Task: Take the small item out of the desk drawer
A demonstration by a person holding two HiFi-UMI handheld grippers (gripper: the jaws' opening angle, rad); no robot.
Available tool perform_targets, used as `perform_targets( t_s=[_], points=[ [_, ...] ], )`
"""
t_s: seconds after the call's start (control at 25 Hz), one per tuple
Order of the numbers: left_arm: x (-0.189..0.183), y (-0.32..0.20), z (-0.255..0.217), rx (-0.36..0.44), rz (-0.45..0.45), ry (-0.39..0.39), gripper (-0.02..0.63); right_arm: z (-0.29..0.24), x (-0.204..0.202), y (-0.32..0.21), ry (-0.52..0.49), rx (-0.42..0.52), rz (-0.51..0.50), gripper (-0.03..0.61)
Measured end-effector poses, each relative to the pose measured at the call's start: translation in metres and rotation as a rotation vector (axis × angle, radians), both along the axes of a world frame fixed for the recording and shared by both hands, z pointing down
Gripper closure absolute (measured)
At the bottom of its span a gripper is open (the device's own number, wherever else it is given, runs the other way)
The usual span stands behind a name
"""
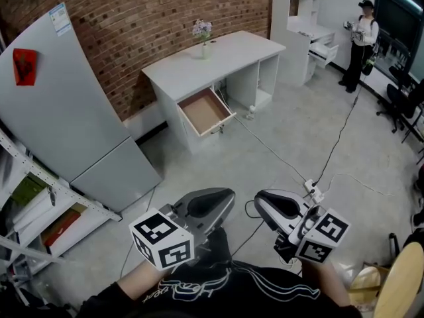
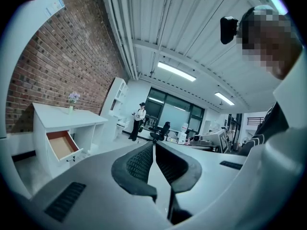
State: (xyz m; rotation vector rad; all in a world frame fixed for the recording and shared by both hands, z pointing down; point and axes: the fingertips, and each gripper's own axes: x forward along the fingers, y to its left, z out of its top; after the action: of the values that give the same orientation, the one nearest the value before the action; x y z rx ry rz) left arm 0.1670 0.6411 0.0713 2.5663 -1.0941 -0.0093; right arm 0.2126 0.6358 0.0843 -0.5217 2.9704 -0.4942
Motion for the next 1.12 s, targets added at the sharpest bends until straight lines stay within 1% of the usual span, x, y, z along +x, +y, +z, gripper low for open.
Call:
perform_targets(
  t_s=[0.16, 0.28, 0.48, 0.6, 0.88, 1.0, 1.12],
  points=[
    [-0.021, -0.037, 0.009, -0.005, 0.007, 0.012, 0.579, 0.008, -0.02, -0.037, 0.003, -0.011, 0.009, 0.517],
    [-0.046, -0.079, 0.015, -0.014, 0.006, 0.024, 0.579, 0.011, -0.042, -0.08, 0.003, -0.021, 0.02, 0.517],
    [-0.099, -0.169, 0.026, -0.039, -0.004, 0.024, 0.578, 0.018, -0.093, -0.171, -0.015, -0.055, 0.029, 0.517],
    [-0.132, -0.225, 0.038, -0.072, 0.0, 0.043, 0.578, 0.026, -0.129, -0.226, -0.008, -0.092, 0.022, 0.517],
    [-0.204, -0.363, 0.067, -0.132, 0.005, 0.061, 0.578, 0.047, -0.203, -0.357, 0.062, -0.136, 0.017, 0.517],
    [-0.223, -0.406, 0.088, -0.169, 0.019, 0.044, 0.578, 0.057, -0.222, -0.398, 0.065, -0.149, 0.03, 0.517],
    [-0.235, -0.434, 0.107, -0.209, 0.022, 0.014, 0.578, 0.07, -0.231, -0.423, 0.083, -0.17, 0.041, 0.517]
  ],
)
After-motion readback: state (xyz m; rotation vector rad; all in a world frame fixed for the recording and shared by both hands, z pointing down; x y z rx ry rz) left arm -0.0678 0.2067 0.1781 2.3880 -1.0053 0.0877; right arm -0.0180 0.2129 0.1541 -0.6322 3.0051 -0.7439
